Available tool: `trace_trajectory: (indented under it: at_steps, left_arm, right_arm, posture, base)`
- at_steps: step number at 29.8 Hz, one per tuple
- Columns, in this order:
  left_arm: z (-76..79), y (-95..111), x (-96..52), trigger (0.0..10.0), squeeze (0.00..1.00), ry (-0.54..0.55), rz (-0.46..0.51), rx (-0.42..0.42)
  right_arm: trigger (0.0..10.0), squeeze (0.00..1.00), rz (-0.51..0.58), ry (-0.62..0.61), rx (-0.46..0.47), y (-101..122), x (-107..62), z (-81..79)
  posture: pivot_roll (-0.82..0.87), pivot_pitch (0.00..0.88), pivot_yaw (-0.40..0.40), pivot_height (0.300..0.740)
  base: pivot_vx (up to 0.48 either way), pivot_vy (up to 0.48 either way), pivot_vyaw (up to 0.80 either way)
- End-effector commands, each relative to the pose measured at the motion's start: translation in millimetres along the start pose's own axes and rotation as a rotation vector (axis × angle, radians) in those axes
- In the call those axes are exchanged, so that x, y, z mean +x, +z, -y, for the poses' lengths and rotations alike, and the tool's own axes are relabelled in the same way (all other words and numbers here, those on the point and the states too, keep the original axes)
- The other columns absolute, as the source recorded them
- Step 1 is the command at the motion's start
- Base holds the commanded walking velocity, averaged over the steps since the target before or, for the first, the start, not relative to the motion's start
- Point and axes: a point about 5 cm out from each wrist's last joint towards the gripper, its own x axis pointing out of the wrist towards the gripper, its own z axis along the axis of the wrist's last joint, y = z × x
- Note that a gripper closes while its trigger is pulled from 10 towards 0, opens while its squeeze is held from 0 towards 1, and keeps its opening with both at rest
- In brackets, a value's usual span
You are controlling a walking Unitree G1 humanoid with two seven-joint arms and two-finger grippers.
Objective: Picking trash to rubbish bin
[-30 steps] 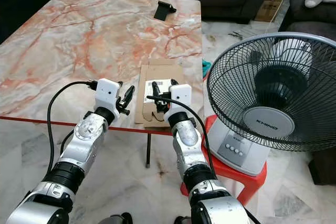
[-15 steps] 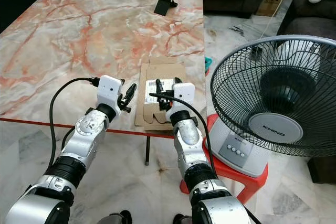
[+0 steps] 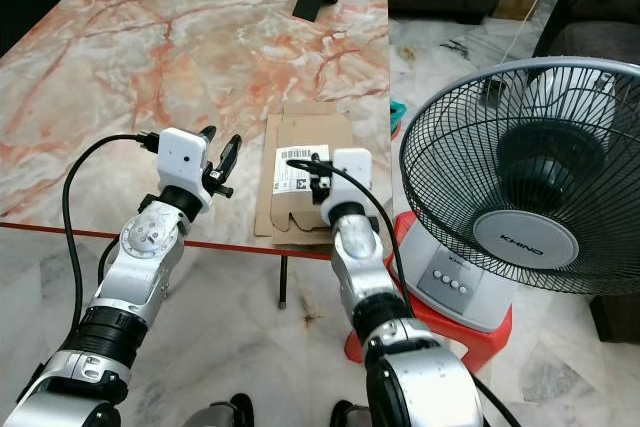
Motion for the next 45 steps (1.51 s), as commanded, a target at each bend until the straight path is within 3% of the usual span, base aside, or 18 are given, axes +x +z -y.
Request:
trace_trajectory:
  at_steps: [1, 7, 14, 19, 28, 38, 45]
  left_arm:
    - [-0.2, 2.6, -1.9, 10.0, 0.0, -0.019, -0.001, 0.008]
    - [4.1, 9.4, 1.8, 10.0, 0.0, -0.055, 0.004, 0.024]
    - [7.1, 12.3, 2.8, 10.0, 0.0, -0.086, -0.005, 0.024]
    - [7.2, 13.6, 3.0, 10.0, 0.0, -0.1, -0.009, 0.023]
    - [7.4, 15.8, 4.7, 10.0, 0.0, -0.116, -0.006, 0.02]
    - [10.8, 18.1, 5.4, 10.0, 0.0, -0.144, -0.001, 0.01]
    - [11.0, 20.1, 6.3, 10.0, 0.0, -0.143, 0.007, 0.007]
  right_arm:
    - [10.0, 0.0, -0.049, 0.023, -0.032, -4.8, 0.3, -4.8]
    - [10.0, 0.0, -0.108, 0.062, -0.066, -15.5, -3.3, -8.1]
    - [10.0, 0.0, -0.175, 0.094, -0.096, -45.3, -22.6, -1.0]
    - [10.0, 0.0, -0.148, 0.144, -0.091, -50.0, -30.9, -0.2]
    - [10.0, 0.0, -0.049, 0.307, -0.09, -39.2, -39.4, -14.9]
    - [10.0, 0.0, 0.084, 0.518, -0.045, -16.5, -53.5, -43.9]
    - [10.0, 0.0, 0.159, 0.506, -0.034, 3.0, -51.7, -42.8]
  posture:
    - [0.11, 0.174, 0.006, 0.74]
    - [0.11, 0.174, 0.008, 0.74]
    - [0.09, 0.176, 0.008, 0.74]
    - [0.08, 0.179, 0.009, 0.74]
    - [0.08, 0.177, 0.004, 0.74]
    - [0.08, 0.174, 0.004, 0.74]
    - [0.08, 0.175, 0.003, 0.74]
  base:
    - [0.0, 0.0, 0.0]
    - [0.0, 0.0, 0.0]
    - [0.0, 0.0, 0.0]
    - [0.0, 0.0, 0.0]
    - [0.0, 0.0, 0.0]
    - [0.0, 0.0, 0.0]
    - [0.0, 0.0, 0.0]
